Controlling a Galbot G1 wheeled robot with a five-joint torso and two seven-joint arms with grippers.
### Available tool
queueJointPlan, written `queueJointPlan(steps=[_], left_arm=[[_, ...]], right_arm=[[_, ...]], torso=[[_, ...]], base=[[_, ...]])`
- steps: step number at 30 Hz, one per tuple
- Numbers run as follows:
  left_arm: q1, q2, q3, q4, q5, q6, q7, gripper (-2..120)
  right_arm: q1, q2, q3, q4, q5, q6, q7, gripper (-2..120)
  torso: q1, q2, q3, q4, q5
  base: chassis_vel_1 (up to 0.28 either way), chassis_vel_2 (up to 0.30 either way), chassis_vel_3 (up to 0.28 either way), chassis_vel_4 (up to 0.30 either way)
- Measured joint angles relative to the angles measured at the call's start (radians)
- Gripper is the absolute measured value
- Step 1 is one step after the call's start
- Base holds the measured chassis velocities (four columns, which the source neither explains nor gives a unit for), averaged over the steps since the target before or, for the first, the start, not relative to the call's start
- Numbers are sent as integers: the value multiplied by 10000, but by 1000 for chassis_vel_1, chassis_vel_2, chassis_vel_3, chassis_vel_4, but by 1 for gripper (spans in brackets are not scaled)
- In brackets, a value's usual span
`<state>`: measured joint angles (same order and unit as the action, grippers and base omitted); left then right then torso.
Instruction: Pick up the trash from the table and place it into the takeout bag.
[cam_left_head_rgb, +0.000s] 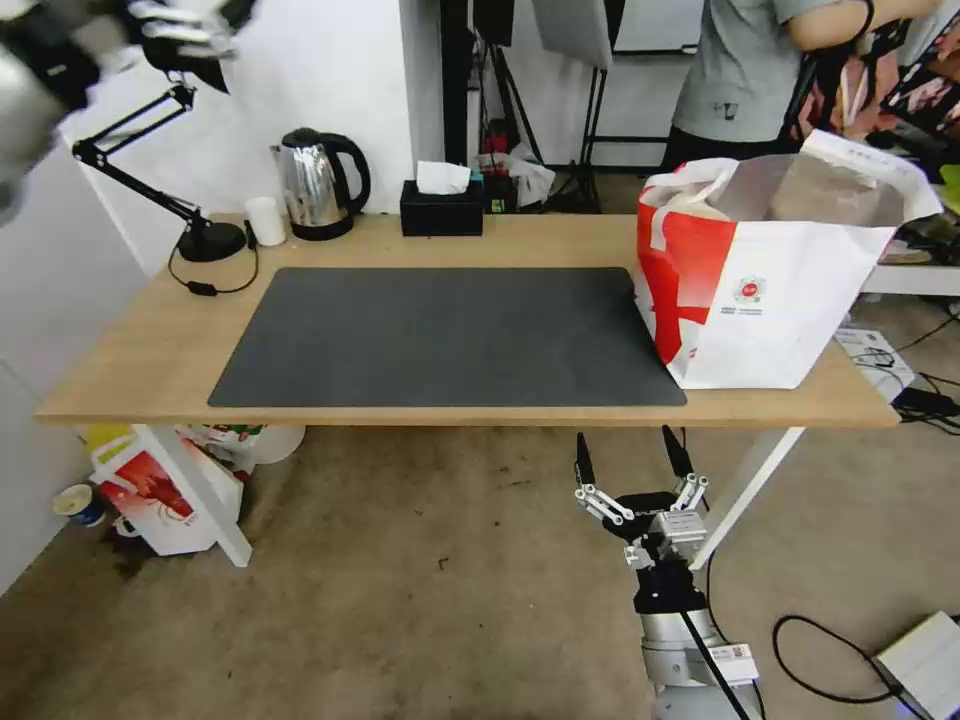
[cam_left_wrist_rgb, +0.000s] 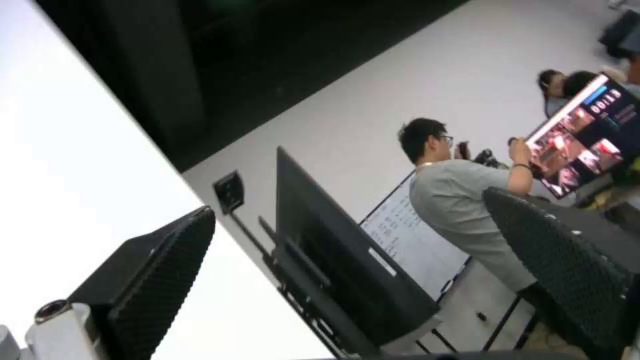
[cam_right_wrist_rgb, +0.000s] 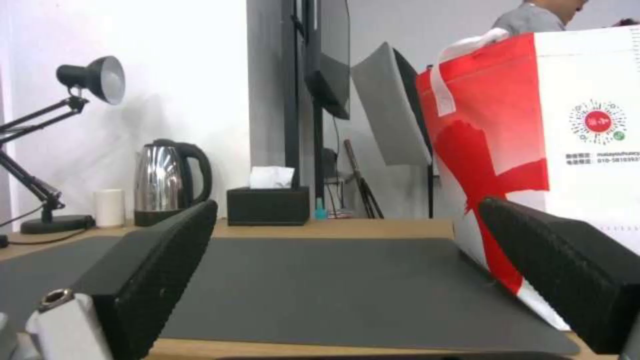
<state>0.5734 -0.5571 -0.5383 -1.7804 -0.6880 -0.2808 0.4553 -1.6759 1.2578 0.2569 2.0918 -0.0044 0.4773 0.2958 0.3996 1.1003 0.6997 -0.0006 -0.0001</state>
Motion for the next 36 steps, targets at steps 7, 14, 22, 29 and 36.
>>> queueJointPlan(steps=[7, 14, 22, 29, 36], left_arm=[[3623, -1331, -2943, -920, 62, -204, -146, 100], [6270, -3841, -4758, -1649, 460, -905, -503, 100], [8174, -6895, -4683, -1873, 1358, -2093, -1063, 100], [8965, -8090, -4490, -2116, 1718, -2485, -1052, 100], [9968, -8764, -4098, -2890, 1785, -2840, -753, 100]], right_arm=[[1, -1, 2, 0, 0, 0, 1, 100], [1, 1, 3, 0, 0, 0, 1, 100], [1, 0, 5, 0, 0, 0, 2, 100], [1, 0, 2, 0, 0, 0, 1, 100], [1, 0, 2, 0, 0, 0, 1, 100]], torso=[[3, -2, 2, 9, 0], [3, -1, 1, 5, 2], [3, -2, 1, 4, 4], [3, -3, 2, 5, 6], [3, -2, 2, 5, 6]], base=[[0, 0, 0, 0], [0, 0, 0, 0], [0, 0, 0, 0], [0, 0, 0, 0], [0, 0, 0, 0]])
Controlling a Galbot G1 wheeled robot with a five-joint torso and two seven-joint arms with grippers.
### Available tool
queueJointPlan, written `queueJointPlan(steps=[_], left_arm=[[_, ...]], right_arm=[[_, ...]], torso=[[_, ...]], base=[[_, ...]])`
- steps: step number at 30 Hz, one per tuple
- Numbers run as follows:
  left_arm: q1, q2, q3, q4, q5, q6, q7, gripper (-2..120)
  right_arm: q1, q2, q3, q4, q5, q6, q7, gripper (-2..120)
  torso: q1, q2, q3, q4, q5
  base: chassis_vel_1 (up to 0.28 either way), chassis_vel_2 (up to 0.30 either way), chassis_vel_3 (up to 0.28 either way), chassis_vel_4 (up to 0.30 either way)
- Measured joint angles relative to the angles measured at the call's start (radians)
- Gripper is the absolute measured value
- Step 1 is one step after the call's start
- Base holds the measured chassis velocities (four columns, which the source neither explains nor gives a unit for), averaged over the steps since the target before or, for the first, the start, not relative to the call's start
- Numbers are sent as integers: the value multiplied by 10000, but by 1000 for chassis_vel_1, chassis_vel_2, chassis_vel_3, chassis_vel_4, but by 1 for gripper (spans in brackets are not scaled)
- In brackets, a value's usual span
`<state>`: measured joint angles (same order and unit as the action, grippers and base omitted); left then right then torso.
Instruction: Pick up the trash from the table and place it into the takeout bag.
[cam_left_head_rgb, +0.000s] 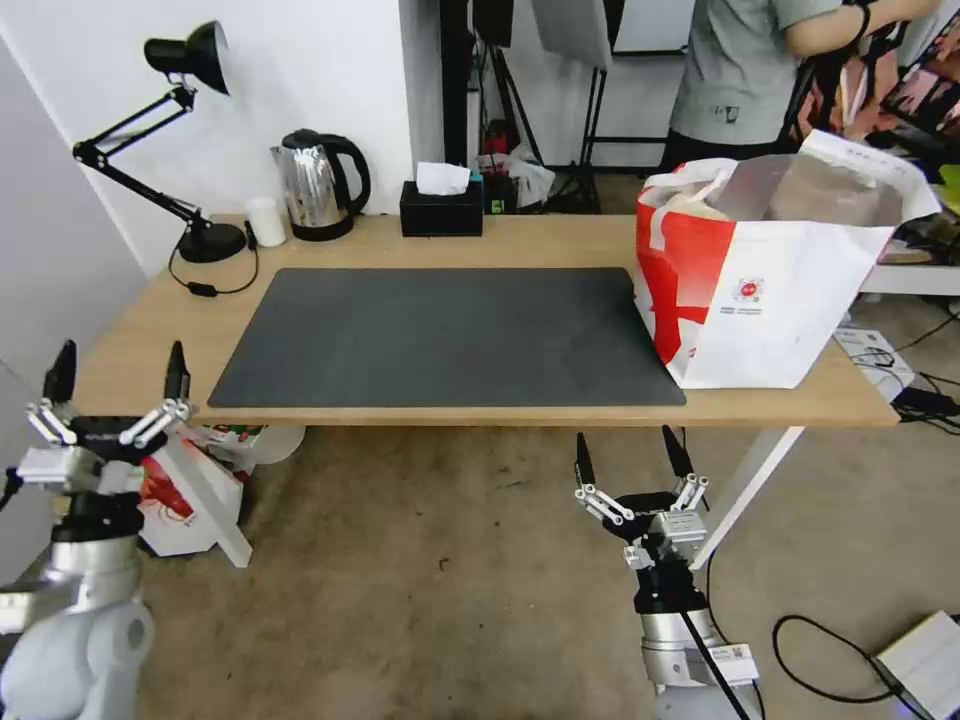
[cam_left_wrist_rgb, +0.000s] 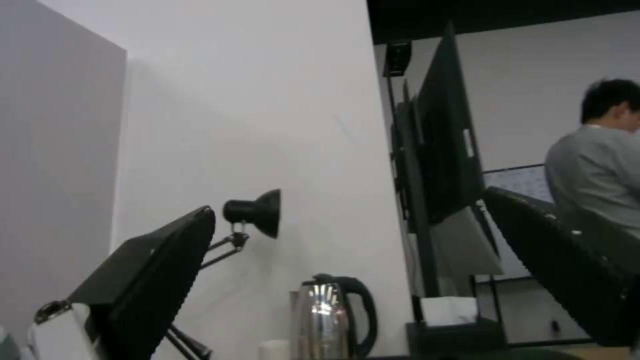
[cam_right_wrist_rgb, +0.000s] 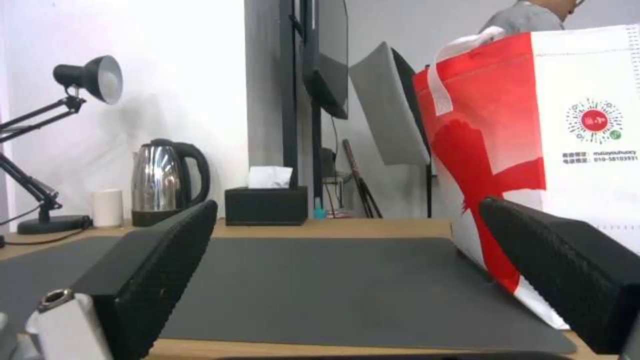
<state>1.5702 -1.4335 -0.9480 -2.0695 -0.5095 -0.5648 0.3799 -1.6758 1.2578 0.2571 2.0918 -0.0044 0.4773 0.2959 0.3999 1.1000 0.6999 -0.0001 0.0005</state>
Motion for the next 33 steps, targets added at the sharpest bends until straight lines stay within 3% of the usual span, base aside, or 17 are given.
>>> queueJointPlan(steps=[14, 18, 21, 33], left_arm=[[425, -295, 170, -355, 140, -126, 165, 100], [894, -571, 744, -335, 472, -374, 547, 100], [1084, -778, 1259, 157, 939, -847, 753, 100], [1346, -1484, 1664, 523, 1535, -2030, 733, 100]], right_arm=[[-1, 0, 0, 0, 0, 0, 0, 100], [0, 0, 0, 0, 0, 0, 0, 100], [0, 0, 0, 0, -1, 0, 0, 100], [0, 0, 0, 0, 0, 0, 0, 100]], torso=[[0, 0, 0, 1, 0], [2, 0, 0, 0, -3], [2, 0, 0, 0, -5], [2, 0, 0, 1, -5]], base=[[0, 0, 0, 0], [0, 0, 0, 0], [0, 0, 0, 0], [0, 0, 0, 0]])
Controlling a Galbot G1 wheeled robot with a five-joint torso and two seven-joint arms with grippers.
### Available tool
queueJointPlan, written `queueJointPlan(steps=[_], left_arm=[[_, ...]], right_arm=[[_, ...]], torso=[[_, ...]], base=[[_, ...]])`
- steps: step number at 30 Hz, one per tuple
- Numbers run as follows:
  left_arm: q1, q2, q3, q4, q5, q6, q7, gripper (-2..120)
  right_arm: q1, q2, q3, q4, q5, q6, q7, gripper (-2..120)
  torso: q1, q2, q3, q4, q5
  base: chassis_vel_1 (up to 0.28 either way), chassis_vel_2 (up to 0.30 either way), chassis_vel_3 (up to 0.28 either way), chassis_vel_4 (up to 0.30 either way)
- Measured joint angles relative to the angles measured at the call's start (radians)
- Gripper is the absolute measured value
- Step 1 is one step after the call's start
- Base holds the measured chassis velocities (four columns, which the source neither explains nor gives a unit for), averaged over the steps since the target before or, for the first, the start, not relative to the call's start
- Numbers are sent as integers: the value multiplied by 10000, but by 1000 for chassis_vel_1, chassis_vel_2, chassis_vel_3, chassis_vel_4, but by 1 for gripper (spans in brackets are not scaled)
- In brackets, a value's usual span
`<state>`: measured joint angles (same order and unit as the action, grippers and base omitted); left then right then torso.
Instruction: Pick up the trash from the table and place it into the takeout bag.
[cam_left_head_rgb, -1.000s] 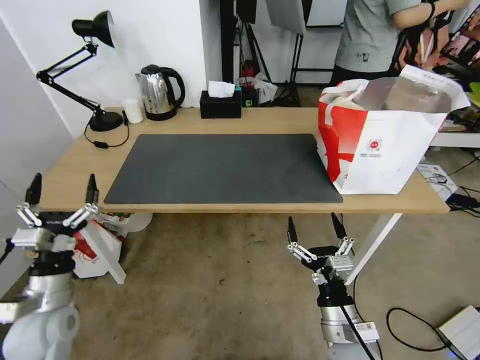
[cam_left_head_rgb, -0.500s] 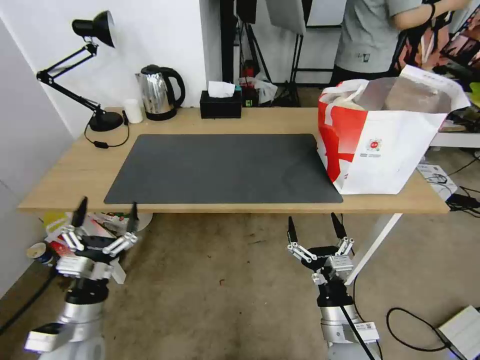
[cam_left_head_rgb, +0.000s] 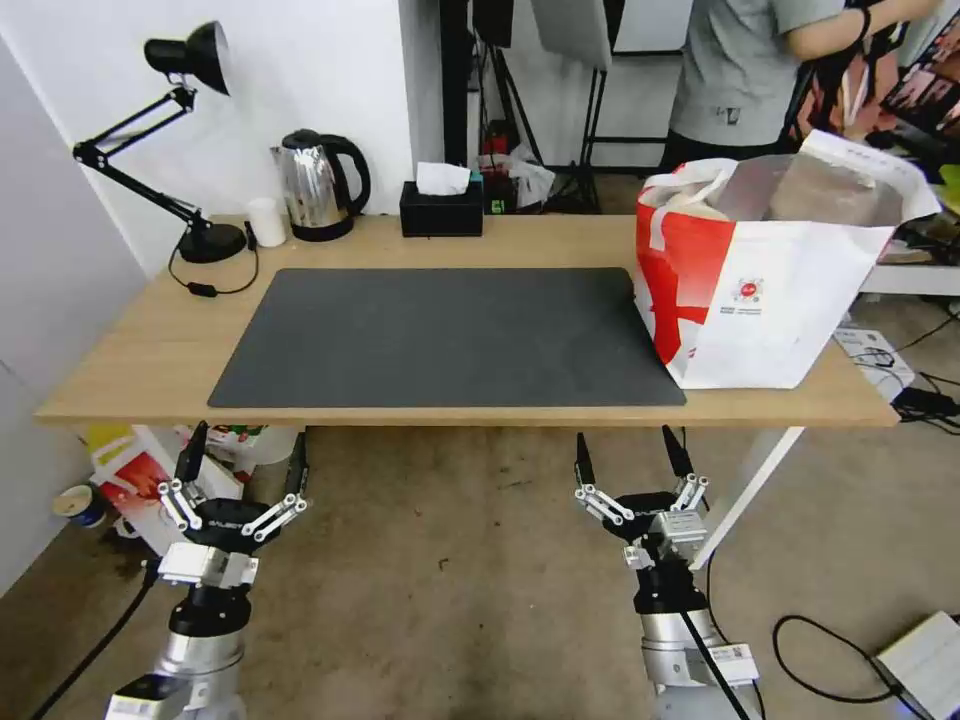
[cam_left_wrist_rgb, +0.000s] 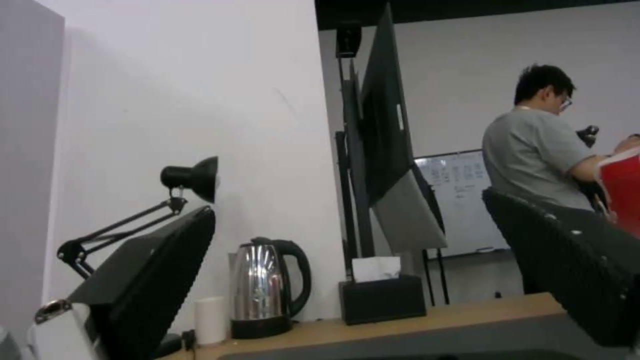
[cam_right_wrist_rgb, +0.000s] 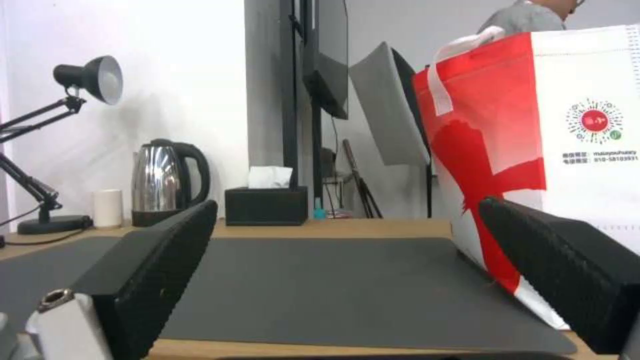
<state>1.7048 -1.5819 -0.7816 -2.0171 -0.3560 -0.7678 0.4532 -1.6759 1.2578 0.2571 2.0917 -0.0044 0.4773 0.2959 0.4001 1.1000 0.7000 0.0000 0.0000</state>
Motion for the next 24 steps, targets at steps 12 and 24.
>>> queueJointPlan(steps=[12, 24], left_arm=[[-63, -123, 280, 299, -239, -221, 59, 100], [-271, -114, 588, 715, -246, -307, 168, 100]], right_arm=[[0, 0, 0, 0, 0, 0, 0, 100], [0, 0, 0, 0, 0, 0, 0, 100]], torso=[[0, 0, 0, 0, 0], [0, 0, 0, -1, -1]], base=[[0, 0, 0, 0], [0, 0, 0, 0]])
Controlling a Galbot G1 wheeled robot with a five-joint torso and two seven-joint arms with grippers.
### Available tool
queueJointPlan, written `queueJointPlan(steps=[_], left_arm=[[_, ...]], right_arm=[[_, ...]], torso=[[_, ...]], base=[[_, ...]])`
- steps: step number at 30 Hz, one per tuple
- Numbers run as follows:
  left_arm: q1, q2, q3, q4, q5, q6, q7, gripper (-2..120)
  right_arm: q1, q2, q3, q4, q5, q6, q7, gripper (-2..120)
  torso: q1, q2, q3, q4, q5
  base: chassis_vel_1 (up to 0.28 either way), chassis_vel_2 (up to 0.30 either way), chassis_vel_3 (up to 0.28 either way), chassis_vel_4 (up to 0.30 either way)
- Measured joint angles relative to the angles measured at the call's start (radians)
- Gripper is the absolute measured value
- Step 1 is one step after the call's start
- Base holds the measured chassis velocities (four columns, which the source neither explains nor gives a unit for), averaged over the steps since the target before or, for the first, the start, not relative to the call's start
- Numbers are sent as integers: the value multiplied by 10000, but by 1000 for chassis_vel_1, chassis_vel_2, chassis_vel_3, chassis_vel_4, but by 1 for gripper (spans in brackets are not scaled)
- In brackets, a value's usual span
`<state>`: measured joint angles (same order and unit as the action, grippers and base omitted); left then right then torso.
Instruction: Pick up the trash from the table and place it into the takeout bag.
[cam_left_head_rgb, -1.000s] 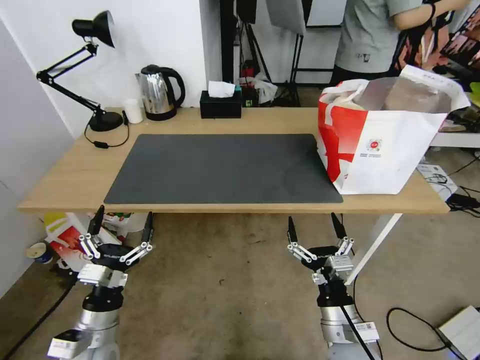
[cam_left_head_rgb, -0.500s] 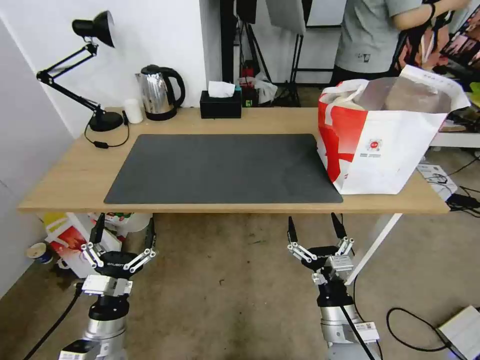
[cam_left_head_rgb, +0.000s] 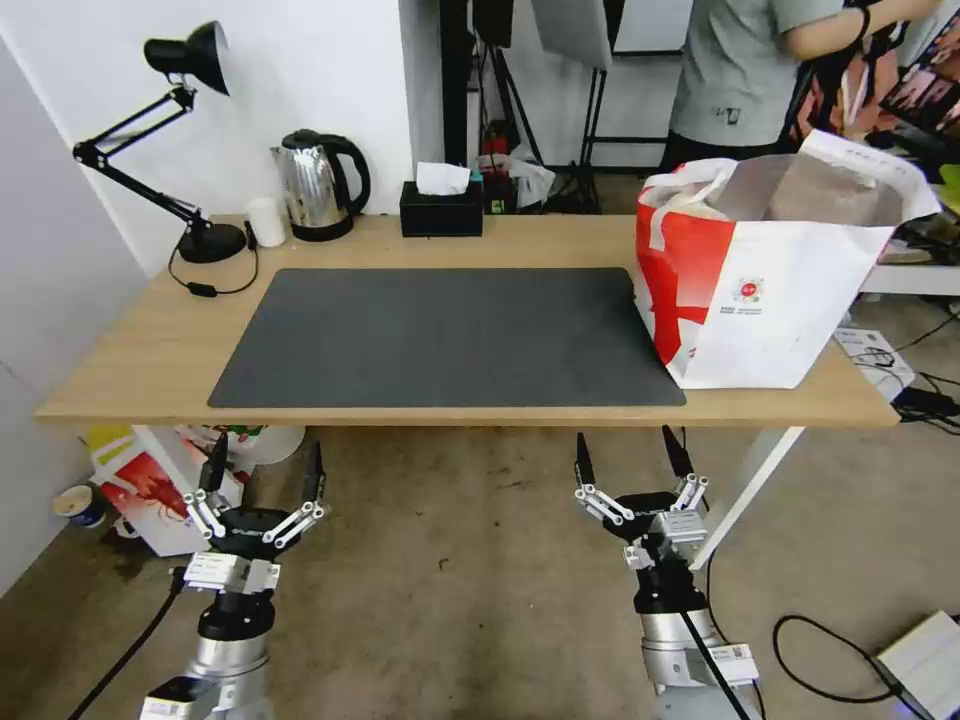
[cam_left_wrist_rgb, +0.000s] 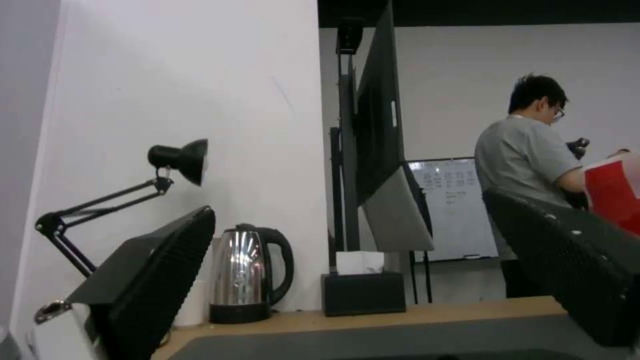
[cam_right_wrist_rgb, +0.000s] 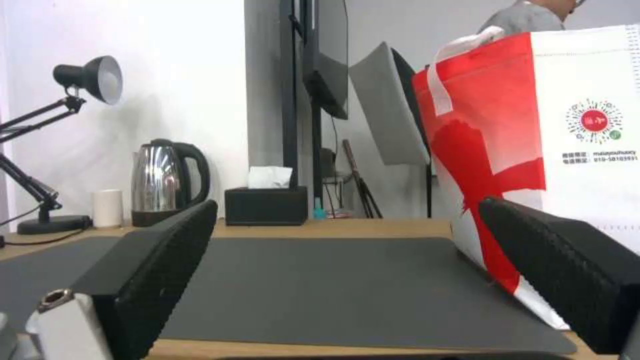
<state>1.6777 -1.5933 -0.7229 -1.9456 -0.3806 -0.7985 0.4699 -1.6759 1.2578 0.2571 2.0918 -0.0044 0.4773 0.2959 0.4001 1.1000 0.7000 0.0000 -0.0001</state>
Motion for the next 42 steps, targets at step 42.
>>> queueJointPlan(steps=[42], left_arm=[[-353, 9, -69, -102, -54, 33, 30, 100]], right_arm=[[0, 0, 0, 0, 0, 0, 0, 100]], torso=[[0, 0, 0, 0, 1]], base=[[0, 0, 0, 0]])
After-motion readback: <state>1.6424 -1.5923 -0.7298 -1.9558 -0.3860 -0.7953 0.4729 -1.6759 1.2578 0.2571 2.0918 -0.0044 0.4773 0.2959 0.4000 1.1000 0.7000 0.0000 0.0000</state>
